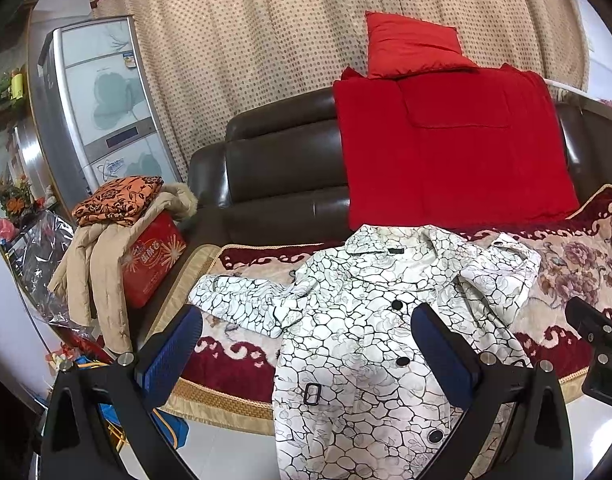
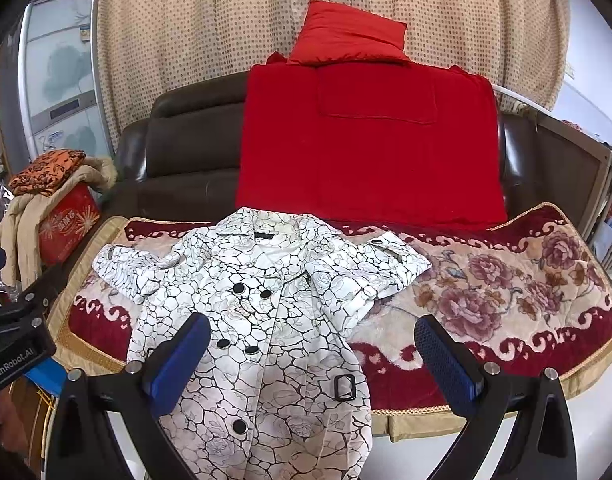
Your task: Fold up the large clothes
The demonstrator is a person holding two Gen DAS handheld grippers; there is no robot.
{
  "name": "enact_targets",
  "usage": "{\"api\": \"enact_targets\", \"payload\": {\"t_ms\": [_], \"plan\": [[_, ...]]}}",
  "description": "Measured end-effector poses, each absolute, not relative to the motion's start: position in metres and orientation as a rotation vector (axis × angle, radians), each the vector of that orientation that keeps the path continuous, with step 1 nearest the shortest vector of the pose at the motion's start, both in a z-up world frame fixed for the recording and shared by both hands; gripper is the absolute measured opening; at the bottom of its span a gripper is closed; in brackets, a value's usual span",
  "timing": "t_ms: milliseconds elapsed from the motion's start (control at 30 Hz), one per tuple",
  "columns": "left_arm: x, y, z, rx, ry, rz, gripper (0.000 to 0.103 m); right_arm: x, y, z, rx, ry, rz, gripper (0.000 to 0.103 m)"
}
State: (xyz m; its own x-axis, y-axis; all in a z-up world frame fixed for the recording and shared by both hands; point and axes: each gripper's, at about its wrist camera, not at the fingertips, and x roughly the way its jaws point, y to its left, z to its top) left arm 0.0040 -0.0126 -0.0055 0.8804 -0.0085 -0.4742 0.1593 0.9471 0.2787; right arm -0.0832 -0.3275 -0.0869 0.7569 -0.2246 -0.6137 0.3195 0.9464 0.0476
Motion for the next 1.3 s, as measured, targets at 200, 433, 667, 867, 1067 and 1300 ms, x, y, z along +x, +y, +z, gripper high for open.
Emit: {"api": "enact_targets", "payload": {"t_ms": [200,433,667,867,1067,1300], "plan": [[0.003,-0.013,-0.007,0.32,0.497,-0.091,0.103,-0.083,-0.328,-0.087,0.153,0.648,-0.301,0.103],[-0.003,-0.011,-0.004,0.313,0.488,-0.094,0.103,-0.09,-0.323,-0.086,0.142,0.638,-0.304,0.103],[-0.011,-0.007,0.0,0.296,0.483,-0.103,0.103,-0.098,-0.32,-0.082,0.13,0.626,-0.313,0.103],[-0.01,-0.011,-0.001,0.29,0.48,-0.102,0.103,-0.099,-0.321,-0.081,0.132,0.628,-0.317,0.103],[0.007,-0.015,-0.015,0.298,0.532,-0.1,0.103,-0.09,-0.325,-0.088,0.137,0.651,-0.318,0.103],[0.029,-0.015,-0.035,0.316,0.589,-0.077,0.103,-0.074,-0.337,-0.105,0.172,0.698,-0.313,0.103]]}}
